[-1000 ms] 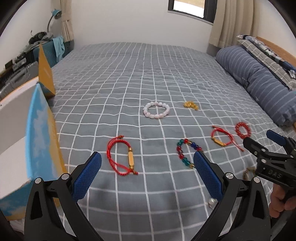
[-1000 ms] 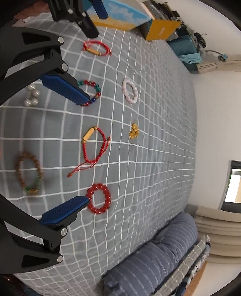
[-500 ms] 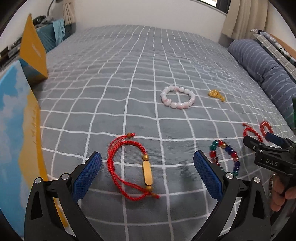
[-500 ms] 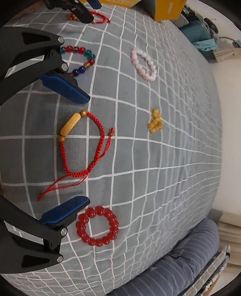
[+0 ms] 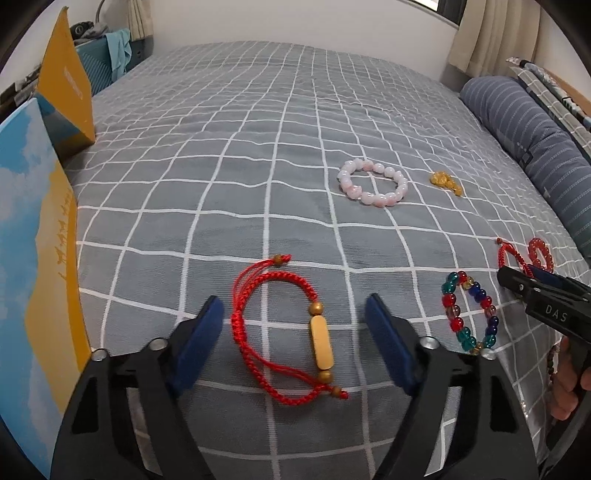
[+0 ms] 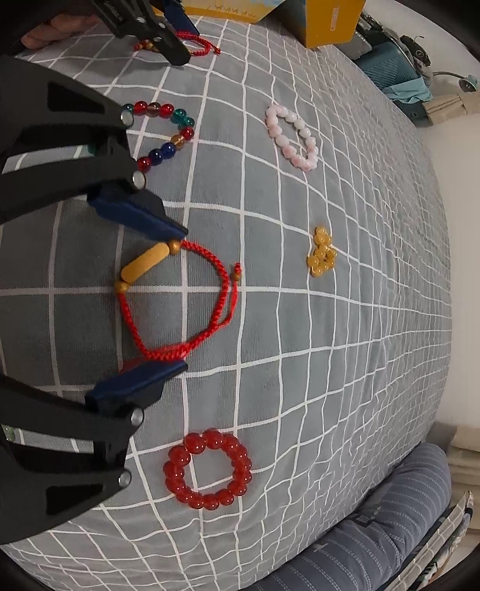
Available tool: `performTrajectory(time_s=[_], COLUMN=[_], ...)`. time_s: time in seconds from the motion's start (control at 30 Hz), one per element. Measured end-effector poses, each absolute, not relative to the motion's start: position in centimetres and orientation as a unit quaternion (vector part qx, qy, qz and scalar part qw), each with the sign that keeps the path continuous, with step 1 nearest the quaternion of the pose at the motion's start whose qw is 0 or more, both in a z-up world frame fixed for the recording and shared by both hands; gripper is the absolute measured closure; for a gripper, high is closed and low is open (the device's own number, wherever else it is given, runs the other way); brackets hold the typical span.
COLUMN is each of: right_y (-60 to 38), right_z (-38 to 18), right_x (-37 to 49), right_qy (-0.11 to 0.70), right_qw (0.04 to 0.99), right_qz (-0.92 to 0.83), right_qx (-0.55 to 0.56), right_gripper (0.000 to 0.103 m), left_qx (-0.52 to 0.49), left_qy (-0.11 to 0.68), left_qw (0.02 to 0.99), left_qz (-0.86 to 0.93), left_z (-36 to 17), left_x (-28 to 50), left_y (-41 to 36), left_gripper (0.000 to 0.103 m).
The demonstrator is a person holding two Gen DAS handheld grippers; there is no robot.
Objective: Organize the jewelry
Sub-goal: 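Grasp the red cord bracelet with the left tool while the right tool grasps another red cord bracelet, then lift the red cord bracelets with both tools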
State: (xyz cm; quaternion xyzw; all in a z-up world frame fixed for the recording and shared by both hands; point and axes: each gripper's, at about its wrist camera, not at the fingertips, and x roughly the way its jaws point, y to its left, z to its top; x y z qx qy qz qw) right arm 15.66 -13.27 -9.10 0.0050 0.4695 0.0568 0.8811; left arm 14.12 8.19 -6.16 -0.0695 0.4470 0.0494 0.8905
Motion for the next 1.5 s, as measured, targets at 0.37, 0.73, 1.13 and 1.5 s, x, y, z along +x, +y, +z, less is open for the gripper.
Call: performTrajectory(time_s=[0.37, 0.73, 1.13, 1.5], right_y=[-13.1, -13.0, -12.9, -13.2], right_z=[-8.8, -7.7, -6.6, -4.6], right_x=[15.3, 14.6, 14.0, 13.2], right_qy=[0.463, 0.457, 0.448, 0.43], right_qw=[0.884, 0.887, 0.891, 0.9], right_qz=[0.064, 0.068, 0.069, 0.075], right_qx=[0.006, 0.008, 0.002, 0.013], right_gripper=[0.086, 0.089, 0.094, 0.095], left_qx=[-0.063, -0.059, -0.056, -0.055], left_qy=[0.455, 0.452, 0.448, 0.442], left_qw=[0.887, 0.89, 0.892, 0.895], left_qz=[0.036, 0.031, 0.024, 0.014], left_z=[-5.7, -4.5, -3.1, -1.7], left_x=[13.7, 13.3, 13.1, 12.7], left_y=[8.2, 7.6, 7.2, 6.6], left_gripper=[0.092, 0.095, 0.095, 0.095])
